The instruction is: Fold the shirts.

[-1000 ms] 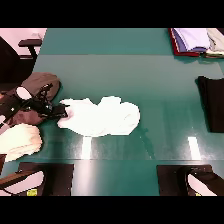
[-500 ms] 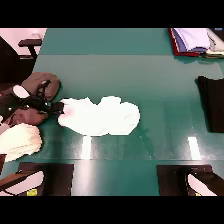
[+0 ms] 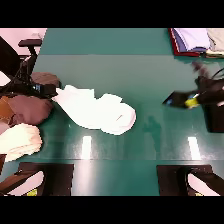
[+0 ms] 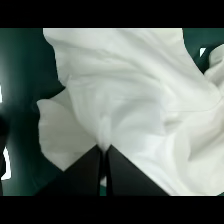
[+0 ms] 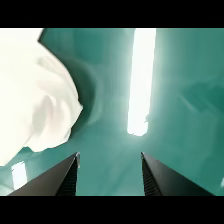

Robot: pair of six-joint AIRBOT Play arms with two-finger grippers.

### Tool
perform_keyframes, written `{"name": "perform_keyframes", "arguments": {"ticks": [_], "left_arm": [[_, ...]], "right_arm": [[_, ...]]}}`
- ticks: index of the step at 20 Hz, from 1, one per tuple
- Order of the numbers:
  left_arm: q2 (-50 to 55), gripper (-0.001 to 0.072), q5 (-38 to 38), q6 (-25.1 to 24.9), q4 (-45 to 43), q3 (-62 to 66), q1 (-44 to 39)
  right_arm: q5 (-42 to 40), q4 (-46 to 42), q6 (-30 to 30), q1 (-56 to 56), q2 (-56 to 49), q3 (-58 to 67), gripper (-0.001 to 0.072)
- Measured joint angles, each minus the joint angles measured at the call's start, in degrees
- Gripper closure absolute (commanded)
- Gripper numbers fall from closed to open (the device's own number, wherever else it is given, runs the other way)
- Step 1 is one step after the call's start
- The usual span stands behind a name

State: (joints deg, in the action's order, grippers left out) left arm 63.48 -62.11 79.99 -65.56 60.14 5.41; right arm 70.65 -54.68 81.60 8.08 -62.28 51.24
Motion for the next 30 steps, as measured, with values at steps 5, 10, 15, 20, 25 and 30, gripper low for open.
{"name": "perform_keyframes", "arguments": {"ticks": [5,10,15,20,25,30], "left_arm": [[-0.2,0.0683,0.0,0.0,0.0,0.6,0.0],[-0.2,0.0683,-0.1,0.0,0.0,0.7,0.0],[-1.5,0.0684,-0.2,0.0,0.0,2.8,0.0],[-9.5,0.0684,-0.3,0.0,0.3,17.1,0.0],[-18.0,0.0684,-0.3,0.0,3.4,35.8,0.0],[-22.2,0.0685,0.0,0.7,5.3,49.6,0.0]], "right_arm": [[-9.5,14.9,-6.6,7.6,-10.8,-8.6,0.0262],[-12.7,18.9,-8.5,14.8,-20.9,-2.1,0.0695],[-11.4,13.7,-8.4,15.2,-22.8,7.5,0.0698],[-1.0,2.3,-5.9,8.5,-11.2,22.4,0.0698],[6.6,-7.1,-3.1,3.2,2.4,39.2,0.0698],[12.7,-10.3,-0.4,0.2,9.2,51.0,0.0699]]}}
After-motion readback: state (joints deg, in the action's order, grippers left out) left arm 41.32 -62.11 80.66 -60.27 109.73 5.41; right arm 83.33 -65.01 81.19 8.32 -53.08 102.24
